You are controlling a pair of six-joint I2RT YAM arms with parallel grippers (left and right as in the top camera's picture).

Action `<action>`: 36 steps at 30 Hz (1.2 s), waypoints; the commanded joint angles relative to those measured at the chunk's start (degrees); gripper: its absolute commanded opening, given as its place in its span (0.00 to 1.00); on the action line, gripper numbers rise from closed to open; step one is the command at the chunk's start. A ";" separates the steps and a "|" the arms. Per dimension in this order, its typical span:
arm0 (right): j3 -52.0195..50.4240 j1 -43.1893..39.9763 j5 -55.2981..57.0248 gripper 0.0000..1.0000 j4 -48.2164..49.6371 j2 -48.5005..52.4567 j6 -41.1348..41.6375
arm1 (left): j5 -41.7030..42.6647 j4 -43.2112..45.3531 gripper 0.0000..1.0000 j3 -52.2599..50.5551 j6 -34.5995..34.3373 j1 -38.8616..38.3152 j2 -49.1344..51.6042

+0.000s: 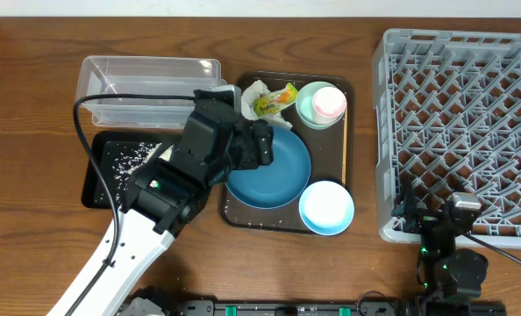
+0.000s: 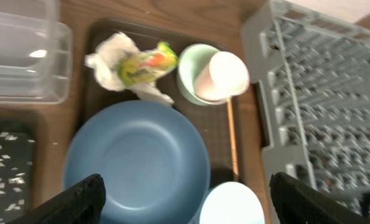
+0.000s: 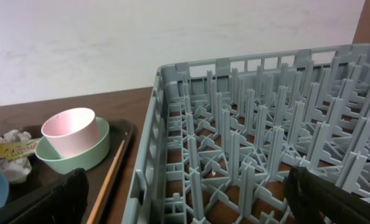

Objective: Sort waste into correct bins and load items into the dishwasher rack
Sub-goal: 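Carry the empty blue plate back and set it on the brown tray, then reach the left gripper to the tissue and snack wrapper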

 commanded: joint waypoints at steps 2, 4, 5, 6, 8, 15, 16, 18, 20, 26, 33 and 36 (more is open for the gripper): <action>-0.09 1.42 0.42 0.99 -0.24 -0.33 -0.55 | 8.83 -3.61 0.87 6.78 5.03 1.31 4.22; -0.09 1.42 0.42 0.99 -0.24 -0.33 -0.55 | 11.93 -10.12 0.87 13.90 8.35 2.23 9.22; -0.09 1.42 0.39 0.99 -0.24 -0.33 -0.55 | 12.37 -13.40 0.87 17.42 9.73 2.49 11.87; -0.09 1.42 0.39 0.99 -0.24 -0.33 -0.55 | 12.33 -17.29 0.87 21.75 11.26 2.62 15.15; -0.09 1.42 0.39 0.99 -0.24 -0.33 -0.55 | 12.33 -22.86 0.88 29.55 14.56 2.71 21.38; -0.09 1.42 0.39 0.99 -0.24 -0.33 -0.55 | -4.28 -17.27 0.88 40.76 17.38 2.71 34.91; -0.09 1.42 0.42 0.99 -0.24 -0.33 -0.55 | -6.64 -15.02 0.88 40.76 17.38 2.71 36.30; -0.09 1.42 0.42 0.99 -0.24 -0.33 -0.55 | -9.05 -11.87 0.89 40.76 17.35 2.71 38.80; -0.09 1.42 0.42 0.99 -0.24 -0.33 -0.55 | -10.38 -9.42 0.89 40.76 17.33 2.78 41.27; -0.09 1.42 0.39 0.99 -0.24 -0.33 -0.55 | -14.73 -3.72 0.89 40.76 16.20 3.48 49.00; -0.09 1.42 0.39 0.99 -0.24 -0.33 -0.55 | -14.71 -1.01 0.89 40.76 16.98 5.77 56.15; -0.09 1.42 0.42 0.99 -0.24 -0.33 -0.55 | -14.47 -1.38 0.89 40.76 17.07 6.38 58.18</action>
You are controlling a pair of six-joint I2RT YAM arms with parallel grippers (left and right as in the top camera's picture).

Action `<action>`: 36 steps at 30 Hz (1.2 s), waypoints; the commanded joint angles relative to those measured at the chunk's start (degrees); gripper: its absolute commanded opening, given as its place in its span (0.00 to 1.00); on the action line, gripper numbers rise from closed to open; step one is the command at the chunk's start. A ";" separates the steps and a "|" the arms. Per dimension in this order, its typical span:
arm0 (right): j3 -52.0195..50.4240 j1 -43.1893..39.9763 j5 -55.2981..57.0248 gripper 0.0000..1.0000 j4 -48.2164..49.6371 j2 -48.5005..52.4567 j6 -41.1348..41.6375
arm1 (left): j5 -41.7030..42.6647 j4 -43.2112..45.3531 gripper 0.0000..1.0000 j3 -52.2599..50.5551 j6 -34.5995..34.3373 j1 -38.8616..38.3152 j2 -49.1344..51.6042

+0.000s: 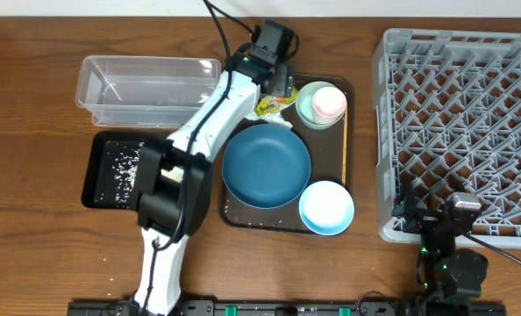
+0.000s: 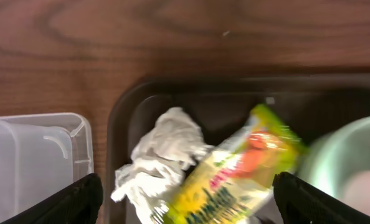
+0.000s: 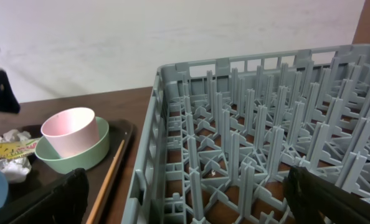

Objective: Sort waste into correct bins and load items into the dishwasher rack
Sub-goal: 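Reach the left gripper to the tissue and snack wrapper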

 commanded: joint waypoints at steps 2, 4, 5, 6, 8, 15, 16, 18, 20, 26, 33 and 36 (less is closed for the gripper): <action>-0.09 1.42 0.42 0.99 -0.24 -0.31 -0.39 | -1.22 -0.20 0.89 1.01 1.20 0.96 2.36; -0.09 1.42 0.39 0.99 -0.22 -0.31 -0.39 | -1.14 -0.39 0.89 0.98 1.18 0.96 3.13; -0.09 1.42 0.39 0.99 -0.24 -0.31 -0.39 | -0.92 -0.59 0.89 0.96 1.18 0.96 3.32; -0.09 1.42 0.39 0.99 -0.24 -0.31 -0.39 | -0.26 -0.68 0.90 0.96 1.20 0.92 3.37; -0.09 1.42 0.42 0.99 -0.24 -0.31 -0.39 | 2.32 -1.01 0.89 0.96 1.18 0.92 3.37; -0.09 1.42 0.39 0.99 -0.24 -0.31 -0.39 | 3.96 -1.68 0.89 -1.09 1.18 0.98 3.41; -0.09 1.42 0.39 0.99 -0.24 -0.31 -0.39 | 3.72 -1.66 0.89 -1.66 1.18 0.98 3.41; -0.09 1.42 0.39 0.99 -0.24 -0.31 -0.39 | 2.75 -1.64 0.89 -2.58 1.18 1.03 3.41; -0.09 1.42 0.39 0.99 -0.24 -0.31 -0.39 | 2.75 -1.70 0.89 -3.06 1.18 1.03 3.41; -0.09 1.42 0.39 0.99 -0.24 -0.31 -0.39 | 2.75 -1.64 0.89 -3.67 1.18 1.03 3.78; -0.09 1.42 0.39 0.99 -0.24 -0.31 -0.39 | 3.21 -1.73 0.89 -3.67 1.16 0.92 5.51; -0.09 1.42 0.39 0.99 -0.24 -0.31 -0.39 | 3.45 -1.68 0.88 -3.67 1.16 0.79 5.95</action>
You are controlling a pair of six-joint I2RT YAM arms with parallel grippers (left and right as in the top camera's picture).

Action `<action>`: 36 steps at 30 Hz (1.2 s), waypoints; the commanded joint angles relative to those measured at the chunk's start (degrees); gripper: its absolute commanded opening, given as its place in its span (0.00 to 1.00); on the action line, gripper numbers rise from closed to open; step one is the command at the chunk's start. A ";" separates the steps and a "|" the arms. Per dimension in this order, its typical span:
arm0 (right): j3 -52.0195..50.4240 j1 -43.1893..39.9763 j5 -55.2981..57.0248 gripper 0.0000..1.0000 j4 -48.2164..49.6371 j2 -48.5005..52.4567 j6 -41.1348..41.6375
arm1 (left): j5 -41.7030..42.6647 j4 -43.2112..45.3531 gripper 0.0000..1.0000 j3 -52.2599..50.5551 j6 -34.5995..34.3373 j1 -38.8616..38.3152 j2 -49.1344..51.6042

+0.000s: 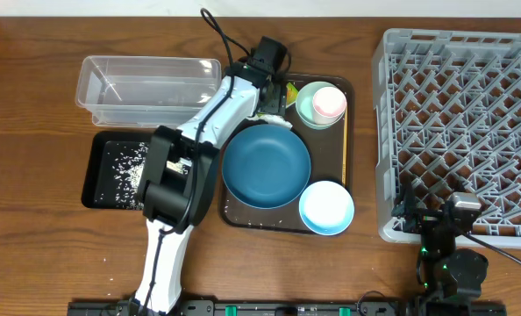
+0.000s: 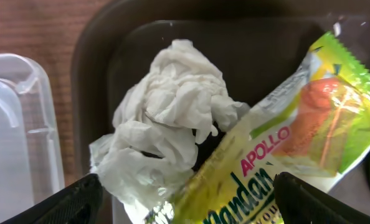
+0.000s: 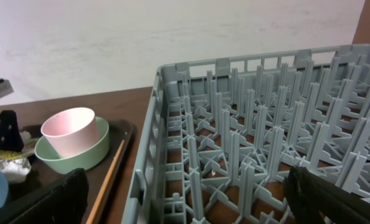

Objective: Sort waste into correct bins and load items into the dishwasher rack
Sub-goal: 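Reach the left gripper to the tissue and snack wrapper, then grasp the green-yellow snack wrapper with the left gripper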

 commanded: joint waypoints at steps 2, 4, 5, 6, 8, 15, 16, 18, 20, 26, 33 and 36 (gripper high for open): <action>-0.09 1.42 0.39 0.99 -0.24 -0.31 -0.39 | -0.02 -0.13 0.87 -0.39 0.98 -0.37 1.75; -0.09 1.42 0.39 0.99 -0.24 -0.31 -0.39 | -0.02 0.26 0.82 -0.37 0.98 -0.59 1.51; -0.09 1.42 0.39 0.99 -0.24 -0.31 -0.39 | -0.04 0.37 0.78 -0.37 0.98 -0.72 1.38; -0.09 1.42 0.42 0.99 -0.24 -0.31 -0.39 | -0.04 0.48 0.72 -0.37 0.98 -0.81 1.38; -0.09 1.42 0.42 0.99 -0.24 -0.31 -0.39 | -0.04 0.48 0.64 -0.37 0.98 -1.03 1.27; -0.09 1.42 0.39 0.99 -0.24 -0.31 -0.39 | -0.11 -0.11 0.33 -0.33 0.98 -1.38 0.28; -0.09 1.42 0.39 0.99 -0.24 -0.31 -0.39 | -0.11 -0.28 0.29 -0.33 0.98 -1.38 -0.11; -0.09 1.42 0.39 0.99 -0.24 -0.31 -0.39 | -0.50 -0.83 0.22 -0.24 0.96 -1.38 -1.03; -0.09 1.42 0.39 0.99 -0.24 -0.31 -0.39 | -0.81 -1.53 0.19 -0.22 0.94 -1.38 -2.25; -0.09 1.42 0.39 0.99 -0.24 -0.31 -0.39 | -0.72 -3.74 0.06 -0.22 0.72 -1.38 -6.23; -0.09 1.42 0.42 0.99 -0.24 -0.31 -0.39 | -0.68 -7.19 0.07 -0.22 -2.43 -1.38 -11.08; -0.09 1.42 0.42 0.99 -0.24 -0.31 -0.39 | -0.66 -8.28 0.06 -0.22 -3.45 -1.38 -13.51</action>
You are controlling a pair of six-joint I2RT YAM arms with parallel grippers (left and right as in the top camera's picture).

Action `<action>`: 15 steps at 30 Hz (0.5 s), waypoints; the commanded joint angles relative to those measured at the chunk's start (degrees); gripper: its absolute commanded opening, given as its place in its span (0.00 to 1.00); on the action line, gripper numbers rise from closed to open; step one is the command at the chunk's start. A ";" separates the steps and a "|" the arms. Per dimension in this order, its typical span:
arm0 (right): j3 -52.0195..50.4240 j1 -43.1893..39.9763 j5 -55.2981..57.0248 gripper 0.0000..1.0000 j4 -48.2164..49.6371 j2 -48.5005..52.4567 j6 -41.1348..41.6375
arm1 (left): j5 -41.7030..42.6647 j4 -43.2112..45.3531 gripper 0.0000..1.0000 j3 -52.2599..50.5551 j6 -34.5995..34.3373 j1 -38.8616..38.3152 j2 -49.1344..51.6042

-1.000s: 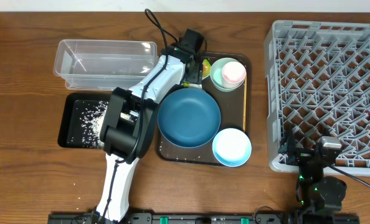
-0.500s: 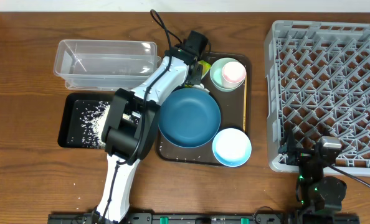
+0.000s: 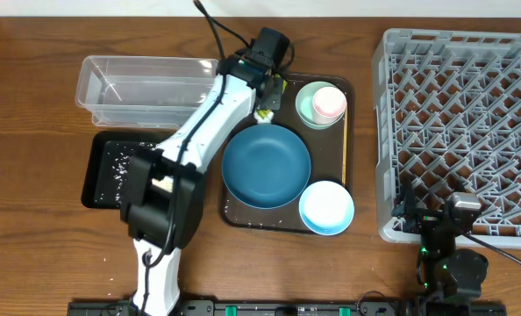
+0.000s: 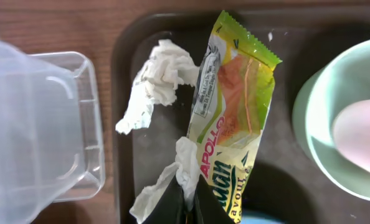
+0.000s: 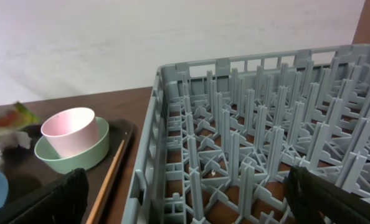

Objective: Sort waste into correct bins and load items into the dishwasher rack
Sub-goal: 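Grasp the green-yellow snack wrapper with the left gripper, then carry the wrapper left and drop it into the clear bin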

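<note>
In the left wrist view my left gripper is shut on a crumpled white napkin and a green-yellow snack wrapper, both held together above the dark tray. From overhead it sits at the tray's far left corner. A blue plate, a light blue bowl, a green bowl holding a pink cup and a chopstick lie on the tray. My right gripper stands open at the near edge of the grey dishwasher rack.
A clear plastic bin stands left of the tray. A black tray with white bits lies in front of that bin. The grey rack fills the right side of the table.
My left gripper was open and low over the napkin and wrapper. Now it is shut on both and sits higher above the tray, with them hanging from its jaws.
First my left gripper was open above the blue plate. Then it was over the tray's far left corner above the napkin and wrapper, then close down on them. Now it holds both. The right arm has stayed still at the rack.
</note>
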 commanded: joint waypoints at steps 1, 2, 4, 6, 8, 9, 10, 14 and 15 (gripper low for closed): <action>-0.09 1.42 0.42 0.99 -0.24 -0.31 -0.39 | -0.57 -1.11 0.06 -0.13 -2.47 0.07 -3.67; -0.09 1.42 0.39 0.99 -0.24 -0.31 -0.39 | -0.15 -1.29 0.06 -0.13 -2.45 0.07 -4.57; -0.09 1.42 0.42 0.99 -0.24 -0.31 -0.39 | -0.07 -1.53 0.06 -0.13 -2.60 0.07 -6.23; -0.09 1.42 0.39 0.99 -0.24 -0.31 -0.39 | -0.11 -1.55 0.06 -0.13 -2.86 0.07 -7.85; -0.09 1.42 0.42 0.99 -0.24 -0.31 -0.39 | -0.11 -1.49 0.06 -0.13 -2.86 0.09 -9.40; -0.09 1.42 0.39 0.99 -0.24 -0.31 -0.39 | -0.24 -1.40 0.06 -0.13 -2.86 0.13 -10.19; -0.09 1.42 0.42 0.99 -0.24 -0.31 -0.39 | -0.31 -1.29 0.06 -0.13 -2.86 0.24 -10.82; -0.09 1.42 0.39 0.99 -0.24 -0.31 -0.39 | -4.79 -0.22 0.06 -0.13 -2.91 1.42 -12.61; -0.09 1.42 0.39 0.99 -0.24 -0.31 -0.39 | -6.34 0.04 0.06 -0.13 -3.52 2.12 -12.92</action>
